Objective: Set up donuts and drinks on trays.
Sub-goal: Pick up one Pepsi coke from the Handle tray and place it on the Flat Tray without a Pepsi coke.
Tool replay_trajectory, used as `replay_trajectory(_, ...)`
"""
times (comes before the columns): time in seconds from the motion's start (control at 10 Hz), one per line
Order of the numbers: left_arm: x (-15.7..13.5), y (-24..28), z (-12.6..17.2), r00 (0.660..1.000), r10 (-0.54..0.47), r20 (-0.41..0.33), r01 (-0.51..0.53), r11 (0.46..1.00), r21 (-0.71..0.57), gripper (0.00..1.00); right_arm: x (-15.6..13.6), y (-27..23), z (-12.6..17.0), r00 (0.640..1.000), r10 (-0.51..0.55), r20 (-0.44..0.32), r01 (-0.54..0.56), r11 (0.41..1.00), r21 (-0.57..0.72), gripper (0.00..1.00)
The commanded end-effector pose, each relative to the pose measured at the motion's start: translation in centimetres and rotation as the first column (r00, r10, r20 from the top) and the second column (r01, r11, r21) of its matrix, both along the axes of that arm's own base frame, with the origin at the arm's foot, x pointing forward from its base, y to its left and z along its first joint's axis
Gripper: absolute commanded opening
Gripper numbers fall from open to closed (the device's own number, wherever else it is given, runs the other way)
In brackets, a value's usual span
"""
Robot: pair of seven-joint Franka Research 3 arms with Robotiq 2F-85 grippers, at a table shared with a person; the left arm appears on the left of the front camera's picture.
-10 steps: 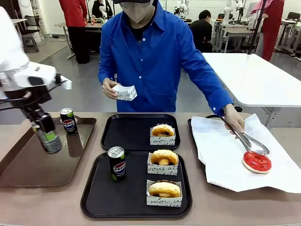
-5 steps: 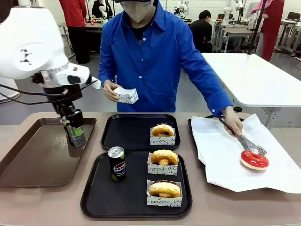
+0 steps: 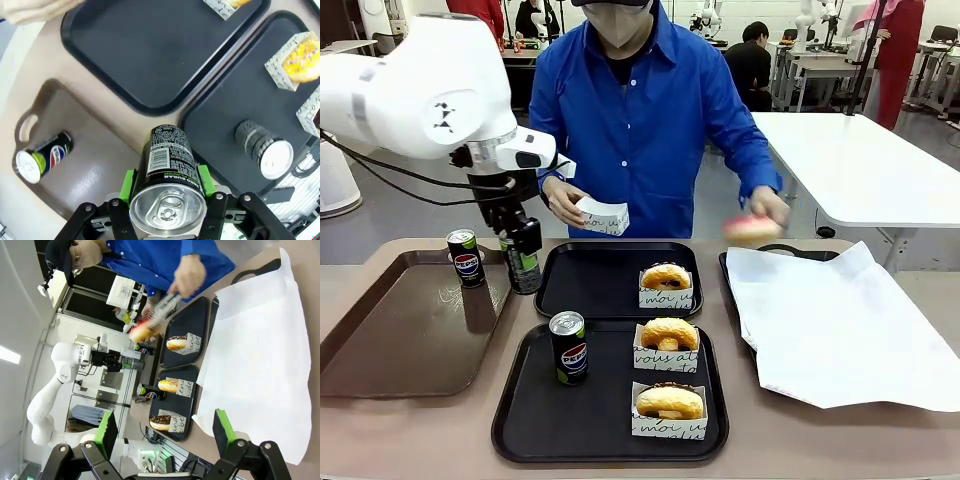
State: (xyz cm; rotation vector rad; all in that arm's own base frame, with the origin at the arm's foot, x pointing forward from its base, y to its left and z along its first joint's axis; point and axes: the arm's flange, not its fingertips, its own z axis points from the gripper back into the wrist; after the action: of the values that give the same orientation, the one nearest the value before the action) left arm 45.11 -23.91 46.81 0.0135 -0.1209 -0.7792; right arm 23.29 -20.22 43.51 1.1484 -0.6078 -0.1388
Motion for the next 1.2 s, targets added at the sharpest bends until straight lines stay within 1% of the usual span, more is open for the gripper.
replay_trajectory(0.0, 2.2, -1.4, -0.6, 0.998, -0.048, 0.031, 0.049, 0.998, -0.046, 0.58, 0.1, 0.0, -0.1, 1.0, 0.003, 0.022, -0.004, 1.0, 0.01, 1.0)
replay_trajectory(0.2, 3.7, -1.9, -1.5, 0.997, -0.073, 0.037, 0.076, 0.994, -0.077, 0.58, 0.1, 0.0, -0.1, 1.0, 0.003, 0.022, -0.004, 1.0, 0.01, 1.0)
replay_trajectory(0.4, 5.0, -2.7, -2.6, 0.995, -0.083, 0.057, 0.087, 0.994, -0.067, 0.58, 0.1, 0.0, -0.1, 1.0, 0.003, 0.022, -0.004, 1.0, 0.01, 1.0)
replay_trajectory(0.6, 6.3, -3.3, -4.0, 0.997, -0.068, 0.025, 0.069, 0.997, -0.021, 0.58, 0.1, 0.0, -0.1, 1.0, 0.003, 0.022, -0.004, 1.0, 0.01, 1.0)
replay_trajectory(0.8, 6.8, -2.9, -5.4, 0.998, -0.055, 0.019, 0.055, 0.998, 0.01, 0.58, 0.1, 0.0, -0.1, 1.0, 0.003, 0.022, -0.004, 1.0, 0.01, 1.0)
replay_trajectory(0.9, 6.3, -1.5, -5.3, 0.999, -0.043, 0.008, 0.043, 0.999, 0.008, 0.58, 0.1, 0.0, -0.1, 1.0, 0.003, 0.022, -0.004, 1.0, 0.01, 1.0)
replay_trajectory(1.0, 5.0, 0.6, -4.3, 1.0, 0.012, -0.009, -0.011, 0.998, 0.066, 0.58, 0.1, 0.0, -0.1, 1.0, 0.003, 0.022, -0.004, 1.0, 0.01, 1.0)
replay_trajectory(1.1, 2.3, 4.3, -2.4, 0.993, 0.021, -0.112, -0.012, 0.997, 0.078, 0.58, 0.1, 0.0, -0.1, 1.0, 0.003, 0.022, -0.004, 1.0, 0.01, 1.0)
